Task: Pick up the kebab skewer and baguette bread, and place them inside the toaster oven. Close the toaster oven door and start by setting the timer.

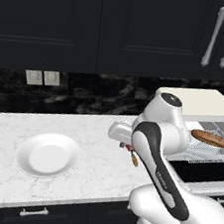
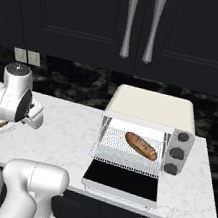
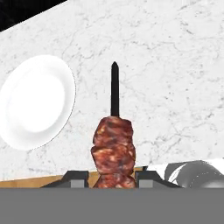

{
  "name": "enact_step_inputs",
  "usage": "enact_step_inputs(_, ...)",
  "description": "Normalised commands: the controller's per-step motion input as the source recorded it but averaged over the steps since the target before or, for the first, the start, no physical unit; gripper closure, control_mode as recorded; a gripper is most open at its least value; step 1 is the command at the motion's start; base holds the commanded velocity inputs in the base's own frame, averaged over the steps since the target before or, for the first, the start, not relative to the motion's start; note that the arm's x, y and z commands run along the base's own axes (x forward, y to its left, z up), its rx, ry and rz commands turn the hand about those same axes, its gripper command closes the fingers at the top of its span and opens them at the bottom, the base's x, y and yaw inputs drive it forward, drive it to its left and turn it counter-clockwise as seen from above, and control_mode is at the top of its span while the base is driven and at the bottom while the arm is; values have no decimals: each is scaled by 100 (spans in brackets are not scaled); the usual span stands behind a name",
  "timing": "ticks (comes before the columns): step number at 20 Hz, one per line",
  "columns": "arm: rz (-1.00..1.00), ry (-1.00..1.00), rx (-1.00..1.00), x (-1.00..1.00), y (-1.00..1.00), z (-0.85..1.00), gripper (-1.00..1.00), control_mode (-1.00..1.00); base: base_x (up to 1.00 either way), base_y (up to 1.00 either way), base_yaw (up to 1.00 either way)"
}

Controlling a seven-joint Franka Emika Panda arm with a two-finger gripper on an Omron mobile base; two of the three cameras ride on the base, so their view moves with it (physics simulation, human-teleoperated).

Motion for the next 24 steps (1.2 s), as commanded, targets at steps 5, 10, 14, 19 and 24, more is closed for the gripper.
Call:
enact_step_inputs(5,-8,0,0,-26,-90,22,100,-100,0,0,0)
enact_step_inputs(10,-6,0,0,-24,-93,26,100,-100,0,0,0)
enact_step_inputs(14,-12,0,0,-29,-86,13,100,-100,0,0,0)
enact_step_inputs(19,-30,0,0,-14,-90,15,100,-100,0,0,0)
enact_step_inputs(24,-48,0,0,0,-81,13,100,-100,0,0,0)
